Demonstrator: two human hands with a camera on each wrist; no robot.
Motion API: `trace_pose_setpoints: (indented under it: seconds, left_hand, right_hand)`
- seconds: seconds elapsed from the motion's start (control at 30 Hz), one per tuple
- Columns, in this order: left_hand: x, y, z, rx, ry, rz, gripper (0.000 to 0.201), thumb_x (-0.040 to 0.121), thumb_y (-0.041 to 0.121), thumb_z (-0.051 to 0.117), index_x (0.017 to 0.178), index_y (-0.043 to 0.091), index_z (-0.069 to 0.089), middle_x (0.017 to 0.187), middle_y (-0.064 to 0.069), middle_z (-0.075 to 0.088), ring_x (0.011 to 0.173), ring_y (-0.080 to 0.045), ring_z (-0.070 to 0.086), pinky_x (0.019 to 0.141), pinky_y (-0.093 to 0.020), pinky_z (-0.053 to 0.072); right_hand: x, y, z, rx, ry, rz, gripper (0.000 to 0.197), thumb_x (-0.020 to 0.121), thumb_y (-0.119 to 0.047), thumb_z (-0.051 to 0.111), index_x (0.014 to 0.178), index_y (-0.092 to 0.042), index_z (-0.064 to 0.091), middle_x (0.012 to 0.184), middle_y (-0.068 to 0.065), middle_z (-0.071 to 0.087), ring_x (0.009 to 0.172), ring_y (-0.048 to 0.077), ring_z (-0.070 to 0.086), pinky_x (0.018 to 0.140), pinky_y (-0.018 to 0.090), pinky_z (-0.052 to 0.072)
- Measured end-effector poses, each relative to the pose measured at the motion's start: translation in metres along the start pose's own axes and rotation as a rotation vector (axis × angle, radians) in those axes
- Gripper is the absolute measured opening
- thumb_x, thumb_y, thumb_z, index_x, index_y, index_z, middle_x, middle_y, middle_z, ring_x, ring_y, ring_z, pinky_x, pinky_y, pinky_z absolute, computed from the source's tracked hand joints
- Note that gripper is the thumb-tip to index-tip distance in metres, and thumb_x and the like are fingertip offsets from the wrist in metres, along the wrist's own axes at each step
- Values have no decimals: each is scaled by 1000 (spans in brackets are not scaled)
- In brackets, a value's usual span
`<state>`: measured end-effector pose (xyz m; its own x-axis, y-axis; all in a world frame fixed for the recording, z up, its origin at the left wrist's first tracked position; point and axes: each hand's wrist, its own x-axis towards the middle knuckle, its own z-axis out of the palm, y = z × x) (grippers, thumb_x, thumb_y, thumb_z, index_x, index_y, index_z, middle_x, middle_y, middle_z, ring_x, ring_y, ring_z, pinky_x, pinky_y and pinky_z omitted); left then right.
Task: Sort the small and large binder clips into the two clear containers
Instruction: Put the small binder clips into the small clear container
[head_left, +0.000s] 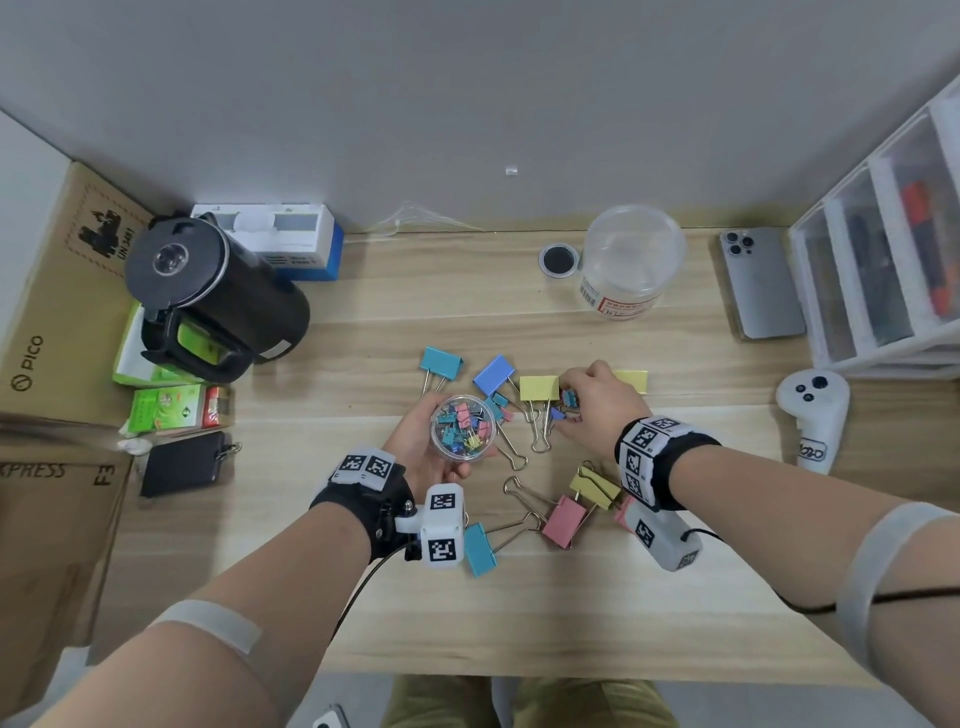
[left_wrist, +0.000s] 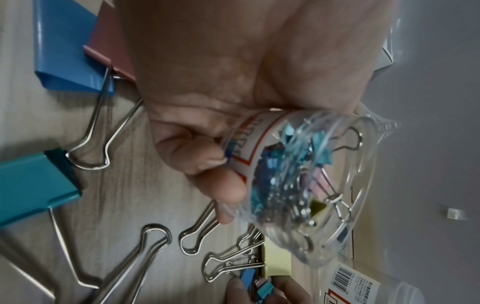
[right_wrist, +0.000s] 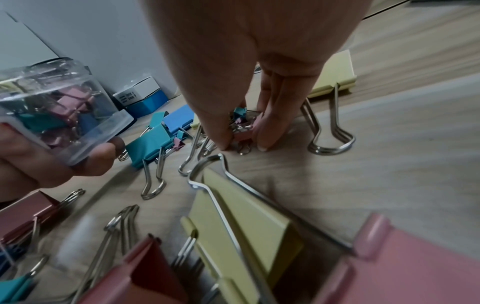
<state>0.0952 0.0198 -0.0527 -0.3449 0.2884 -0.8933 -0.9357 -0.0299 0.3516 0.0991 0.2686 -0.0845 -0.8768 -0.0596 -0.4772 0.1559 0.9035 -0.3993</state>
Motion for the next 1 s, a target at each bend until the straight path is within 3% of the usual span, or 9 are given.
trace_pose_setpoints:
  seconds: [0.13, 0.23, 0.47, 0.8, 1.0]
  left_hand:
    - [-3, 1, 0, 22, -2, -7, 62, 97, 57, 36, 87, 15, 81, 102, -22, 72, 49, -19, 47, 45, -22, 34]
    - [-5, 3, 0, 24, 11, -5, 60, 97, 57, 36, 97, 12, 76, 104, -22, 72, 50, -19, 47, 44, -22, 34]
    - [-4, 0, -5, 33, 13, -20, 59, 97, 57, 36, 107, 9, 68, 100, -21, 72, 48, -20, 49, 43, -21, 36]
    - [-5, -6, -7, 29, 26, -53, 53, 93, 54, 42, 104, 10, 69, 100, -20, 71, 48, -19, 48, 43, -20, 35]
    - [-6, -7, -10, 39, 26, -48, 53, 94, 54, 42, 107, 10, 67, 98, -20, 73, 48, -19, 48, 43, -21, 36]
  right_hand:
    - [0, -1, -2, 35, -7, 5, 33, 80, -27, 70, 107, -20, 53, 106, 2, 44, 85, 27, 57, 77, 33, 50]
    - [1, -1, -1, 43, -5, 1, 18, 79, -19, 65, 92, -17, 53, 98, 3, 48, 79, 27, 56, 71, 31, 45]
    - [3, -2, 1, 3, -25, 8, 18, 83, -18, 61, 101, -16, 58, 100, 4, 45, 81, 27, 54, 73, 29, 42]
    - [0, -3, 3, 0, -19, 8, 23, 82, -18, 63, 104, -17, 57, 103, 3, 46, 86, 28, 56, 75, 30, 45]
    - [2, -6, -1, -20, -67, 8, 23, 78, -17, 66, 95, -20, 52, 102, 2, 46, 85, 27, 55, 73, 29, 41]
